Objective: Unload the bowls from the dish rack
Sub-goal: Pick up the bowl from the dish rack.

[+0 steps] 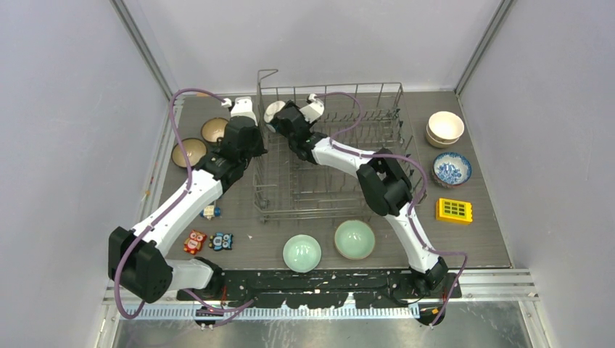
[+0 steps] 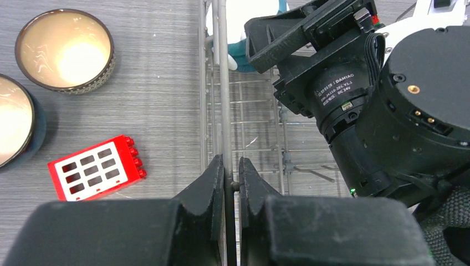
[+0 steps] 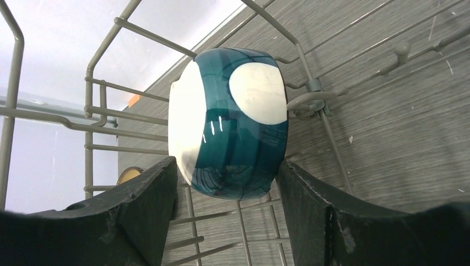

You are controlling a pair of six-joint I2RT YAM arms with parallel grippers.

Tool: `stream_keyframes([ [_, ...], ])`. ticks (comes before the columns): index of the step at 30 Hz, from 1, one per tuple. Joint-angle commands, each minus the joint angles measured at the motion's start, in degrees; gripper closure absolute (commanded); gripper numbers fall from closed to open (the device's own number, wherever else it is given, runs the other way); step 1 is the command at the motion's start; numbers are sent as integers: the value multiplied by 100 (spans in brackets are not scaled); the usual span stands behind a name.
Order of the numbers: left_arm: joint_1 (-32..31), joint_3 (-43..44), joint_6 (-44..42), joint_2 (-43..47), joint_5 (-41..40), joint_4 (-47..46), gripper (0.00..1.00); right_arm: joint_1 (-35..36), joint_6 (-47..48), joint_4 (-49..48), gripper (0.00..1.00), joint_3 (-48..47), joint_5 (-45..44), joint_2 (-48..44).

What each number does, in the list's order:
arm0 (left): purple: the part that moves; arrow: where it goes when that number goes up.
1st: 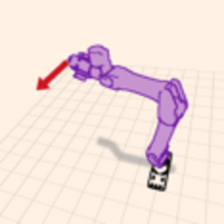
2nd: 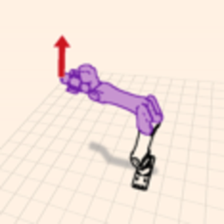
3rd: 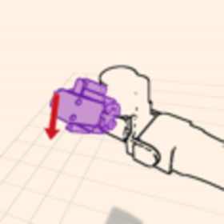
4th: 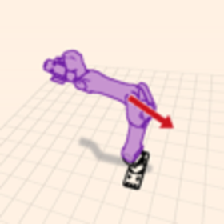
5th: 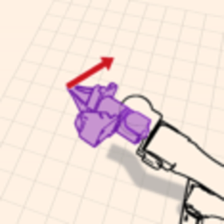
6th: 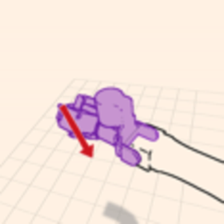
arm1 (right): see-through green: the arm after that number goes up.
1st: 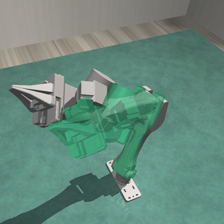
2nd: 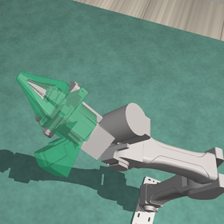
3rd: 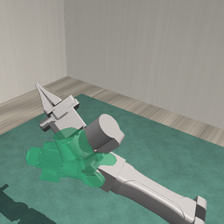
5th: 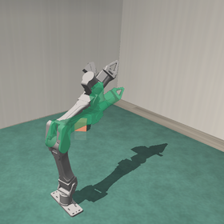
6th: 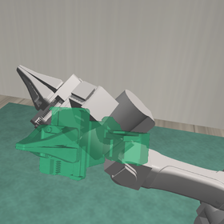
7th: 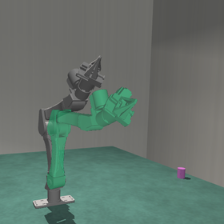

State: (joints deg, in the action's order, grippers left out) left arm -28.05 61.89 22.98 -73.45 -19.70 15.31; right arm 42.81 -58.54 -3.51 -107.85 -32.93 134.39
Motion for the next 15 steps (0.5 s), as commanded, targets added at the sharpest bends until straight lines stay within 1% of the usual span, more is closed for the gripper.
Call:
stream_keyframes([
  [1,-113,-129,336,58,538,411,100,-326,188,-1117,30,294,-26,83],
  [9,-113,-109,346,28,542,409,100,-325,383,-1907,35,623,271,-79],
  [15,-113,-101,319,-2,496,418,100,-357,400,-2457,39,763,668,-120],
])
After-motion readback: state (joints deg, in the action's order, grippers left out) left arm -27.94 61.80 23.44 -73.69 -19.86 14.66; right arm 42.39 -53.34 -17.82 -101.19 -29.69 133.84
